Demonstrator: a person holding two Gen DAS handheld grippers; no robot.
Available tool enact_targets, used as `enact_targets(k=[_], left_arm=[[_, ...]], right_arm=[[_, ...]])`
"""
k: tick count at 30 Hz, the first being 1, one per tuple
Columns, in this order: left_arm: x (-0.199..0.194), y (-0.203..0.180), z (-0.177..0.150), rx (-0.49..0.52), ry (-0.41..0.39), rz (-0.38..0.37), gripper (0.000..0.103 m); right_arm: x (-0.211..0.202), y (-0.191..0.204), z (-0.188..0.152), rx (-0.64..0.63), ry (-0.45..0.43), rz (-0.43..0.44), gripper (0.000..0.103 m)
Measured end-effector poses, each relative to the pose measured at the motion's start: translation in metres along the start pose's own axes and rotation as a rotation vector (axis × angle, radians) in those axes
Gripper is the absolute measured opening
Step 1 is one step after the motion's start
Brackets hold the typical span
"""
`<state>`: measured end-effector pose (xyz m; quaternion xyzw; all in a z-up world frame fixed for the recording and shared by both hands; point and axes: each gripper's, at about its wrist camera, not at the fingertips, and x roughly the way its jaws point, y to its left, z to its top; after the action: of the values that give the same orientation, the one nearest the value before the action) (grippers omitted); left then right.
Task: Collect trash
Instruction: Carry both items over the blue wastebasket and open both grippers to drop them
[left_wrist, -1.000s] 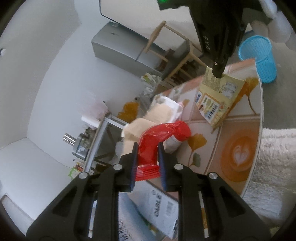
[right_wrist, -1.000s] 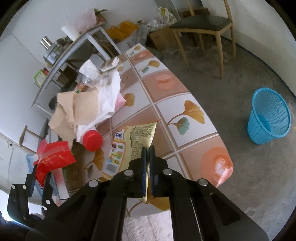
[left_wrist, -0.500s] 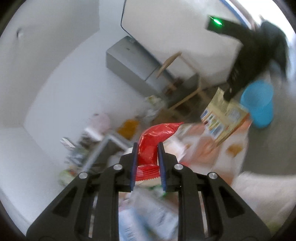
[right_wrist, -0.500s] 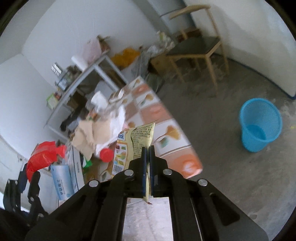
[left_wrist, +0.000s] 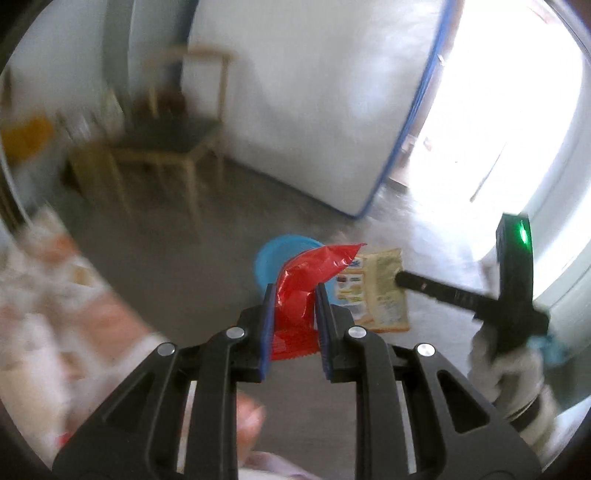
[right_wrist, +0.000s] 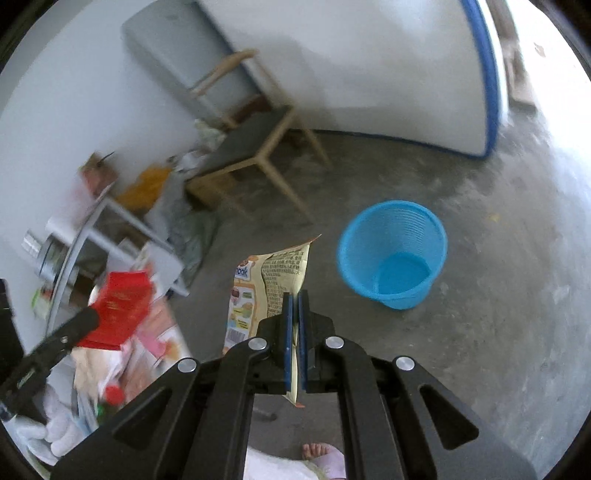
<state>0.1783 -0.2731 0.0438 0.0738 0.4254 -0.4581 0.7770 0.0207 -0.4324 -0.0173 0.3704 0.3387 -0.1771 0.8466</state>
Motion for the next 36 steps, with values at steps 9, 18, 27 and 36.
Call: enact_targets(k=[9,18,27,36], left_arm=[[0.184,0.028,0.063,-0.245,0.102,-0.141,0.024],[0.225,0.047,0.068,-0.315,0.061,-0.113,0.061],[0.16,0.046,0.06,-0.273,-0.014,-0.136,0.061],[-0.025,0.056,0.015,-0.205,-0.204,-0.048,0.065]], right_arm=[[0.105,-0.084,0.063,0.221,0.033,-0.156,0.006],[0.177,-0.137,0.072,0.303,0.089,-0.224,0.038],[0.152,-0.131,0.048,0.258,0.09,-0.204,0.039],[0.053,-0.048,0.023,0.019,0.034,-0.09,0.051]])
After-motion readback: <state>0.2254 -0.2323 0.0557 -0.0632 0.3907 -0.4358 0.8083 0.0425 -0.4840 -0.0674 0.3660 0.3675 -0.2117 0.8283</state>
